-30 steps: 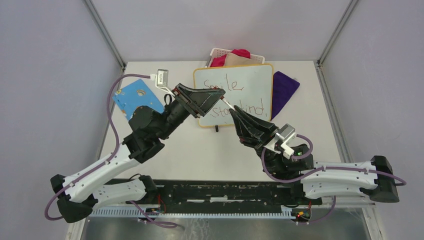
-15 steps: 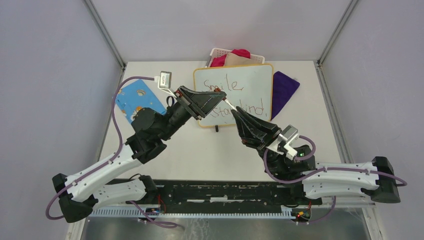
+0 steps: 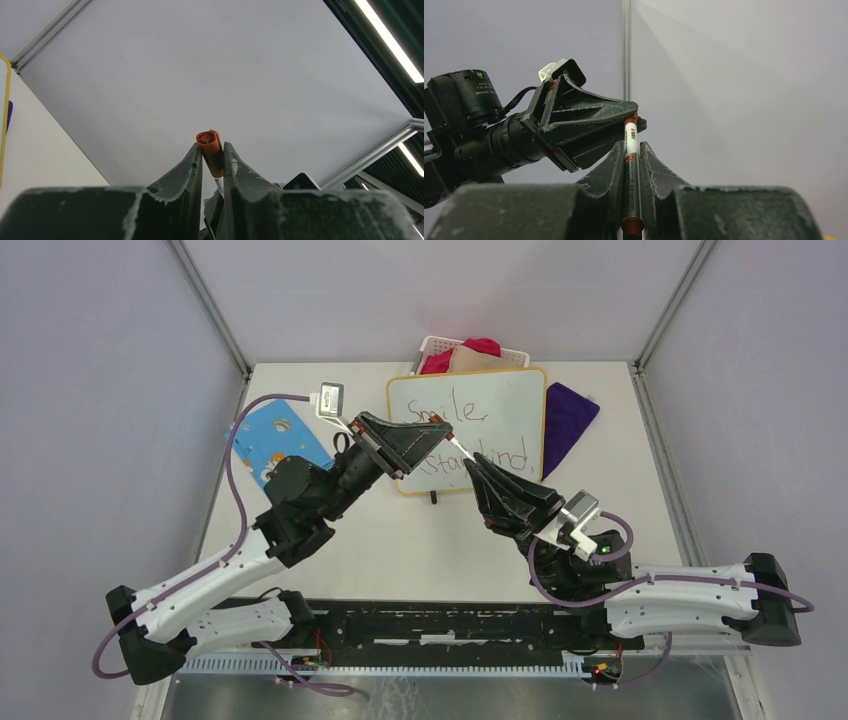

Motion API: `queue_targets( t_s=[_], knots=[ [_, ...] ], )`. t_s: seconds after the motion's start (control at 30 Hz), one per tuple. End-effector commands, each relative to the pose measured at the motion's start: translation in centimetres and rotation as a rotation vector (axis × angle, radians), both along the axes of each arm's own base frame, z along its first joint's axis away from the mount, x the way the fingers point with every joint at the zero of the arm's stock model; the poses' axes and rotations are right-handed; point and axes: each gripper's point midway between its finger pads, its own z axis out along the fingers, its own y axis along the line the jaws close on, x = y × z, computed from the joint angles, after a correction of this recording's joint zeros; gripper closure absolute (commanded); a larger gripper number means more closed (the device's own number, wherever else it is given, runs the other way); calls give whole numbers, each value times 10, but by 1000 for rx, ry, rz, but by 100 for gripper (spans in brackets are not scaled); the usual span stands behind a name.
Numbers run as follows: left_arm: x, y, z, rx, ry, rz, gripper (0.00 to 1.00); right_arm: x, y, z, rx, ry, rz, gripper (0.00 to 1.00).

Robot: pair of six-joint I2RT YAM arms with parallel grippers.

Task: Write a sentence on the whiteboard
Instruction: Close the whiteboard marker at the center of the board.

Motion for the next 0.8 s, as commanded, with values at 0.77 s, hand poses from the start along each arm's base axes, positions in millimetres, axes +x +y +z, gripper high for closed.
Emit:
queue_targets(
  t_s=[0.77],
  knots=[
    [-32,-41,-30,-16,69,-261,98,24,13,13,22,14,-110,100]
  ],
)
